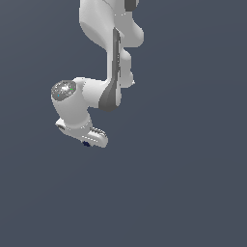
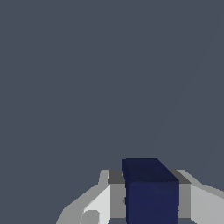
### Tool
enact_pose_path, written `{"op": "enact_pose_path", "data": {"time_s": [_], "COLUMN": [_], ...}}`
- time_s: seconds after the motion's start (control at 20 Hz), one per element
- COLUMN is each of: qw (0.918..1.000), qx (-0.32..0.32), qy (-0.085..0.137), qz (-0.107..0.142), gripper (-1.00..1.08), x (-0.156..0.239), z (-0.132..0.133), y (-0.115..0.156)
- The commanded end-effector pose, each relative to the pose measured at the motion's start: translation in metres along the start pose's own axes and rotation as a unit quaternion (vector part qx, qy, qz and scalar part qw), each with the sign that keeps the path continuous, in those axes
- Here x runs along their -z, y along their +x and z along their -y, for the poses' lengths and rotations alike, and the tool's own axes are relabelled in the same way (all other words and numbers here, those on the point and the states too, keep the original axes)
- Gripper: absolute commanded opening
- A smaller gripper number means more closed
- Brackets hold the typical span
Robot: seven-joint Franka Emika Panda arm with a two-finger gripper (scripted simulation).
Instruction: Pick up the object and move it to a goal position.
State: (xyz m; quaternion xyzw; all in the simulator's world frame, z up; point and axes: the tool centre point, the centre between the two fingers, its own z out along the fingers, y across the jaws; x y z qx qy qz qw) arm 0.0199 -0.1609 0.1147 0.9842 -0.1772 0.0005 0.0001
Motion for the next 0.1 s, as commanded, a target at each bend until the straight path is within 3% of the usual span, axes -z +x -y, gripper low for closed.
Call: {"op": "enact_pose_path", "data": {"time_s": [0.0, 0.05], "qw": [1.0, 1.0], "qx": [0.0, 0.0], "qy": [0.0, 0.0], "qz": [0.001, 0.001], "gripper": [-1.0, -1.0], "x": [0.0028, 0.003], "z": [-0.0015, -0.0016], "y": [0.0021, 0.0023]}}
